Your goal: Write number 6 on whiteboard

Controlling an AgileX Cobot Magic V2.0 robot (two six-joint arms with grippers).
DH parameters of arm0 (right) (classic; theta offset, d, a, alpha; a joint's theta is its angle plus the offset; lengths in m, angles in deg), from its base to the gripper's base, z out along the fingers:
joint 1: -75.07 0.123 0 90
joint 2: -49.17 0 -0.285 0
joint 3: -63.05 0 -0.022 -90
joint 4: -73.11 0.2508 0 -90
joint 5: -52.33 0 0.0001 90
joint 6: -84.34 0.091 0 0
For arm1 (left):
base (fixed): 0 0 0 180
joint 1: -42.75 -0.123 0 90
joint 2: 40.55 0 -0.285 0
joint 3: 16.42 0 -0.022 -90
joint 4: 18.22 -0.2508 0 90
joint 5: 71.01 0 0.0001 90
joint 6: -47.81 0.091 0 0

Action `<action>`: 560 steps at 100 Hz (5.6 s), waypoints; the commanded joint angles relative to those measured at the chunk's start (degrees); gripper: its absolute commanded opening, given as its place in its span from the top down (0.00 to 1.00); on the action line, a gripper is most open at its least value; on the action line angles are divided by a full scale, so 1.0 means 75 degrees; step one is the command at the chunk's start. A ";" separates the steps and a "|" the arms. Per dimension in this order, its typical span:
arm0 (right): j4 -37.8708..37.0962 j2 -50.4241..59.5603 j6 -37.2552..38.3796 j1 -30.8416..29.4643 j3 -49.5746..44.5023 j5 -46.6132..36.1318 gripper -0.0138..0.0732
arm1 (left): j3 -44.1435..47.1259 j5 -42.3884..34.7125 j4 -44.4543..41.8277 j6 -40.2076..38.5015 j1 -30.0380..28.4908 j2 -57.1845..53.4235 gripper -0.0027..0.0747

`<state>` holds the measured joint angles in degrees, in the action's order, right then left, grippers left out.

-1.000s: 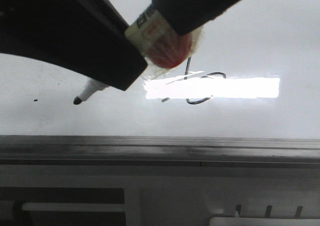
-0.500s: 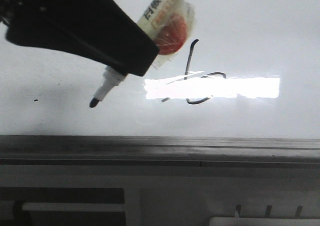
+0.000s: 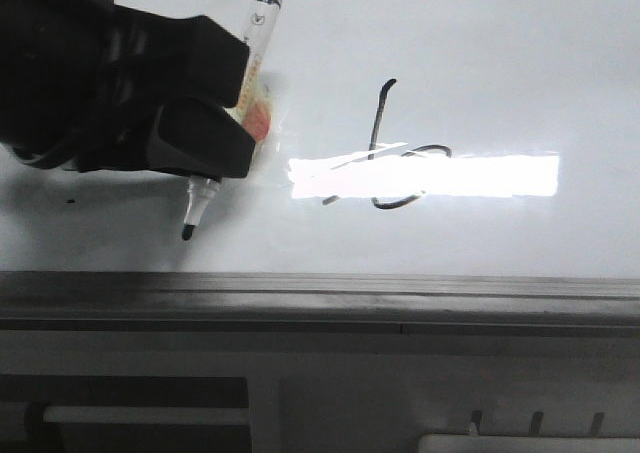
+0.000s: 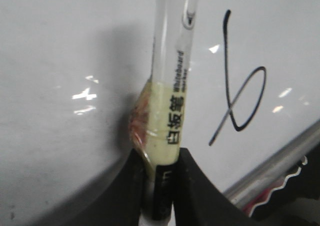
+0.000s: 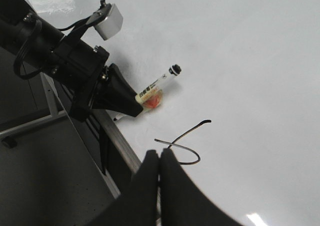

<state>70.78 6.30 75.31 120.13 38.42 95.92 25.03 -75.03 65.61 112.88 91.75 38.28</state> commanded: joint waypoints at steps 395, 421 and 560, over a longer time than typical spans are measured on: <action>-0.1361 0.4788 0.1205 -0.0067 -0.1820 0.1066 0.92 | 0.5141 -0.1977 -0.7375 -0.3893 -0.2332 -0.8449 0.99; -0.1361 0.4788 0.1205 -0.0067 -0.1820 0.1066 0.92 | 0.5141 0.0851 -1.0699 -0.8487 -0.4745 -0.9166 0.99; -0.1017 0.4839 0.2127 -0.3098 -0.4809 -0.3183 0.92 | 0.5141 0.2803 -1.0416 -0.9087 -0.5291 -0.9745 0.99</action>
<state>59.07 42.29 89.82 104.48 6.81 90.88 61.11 -51.73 -13.17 45.41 52.24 -33.05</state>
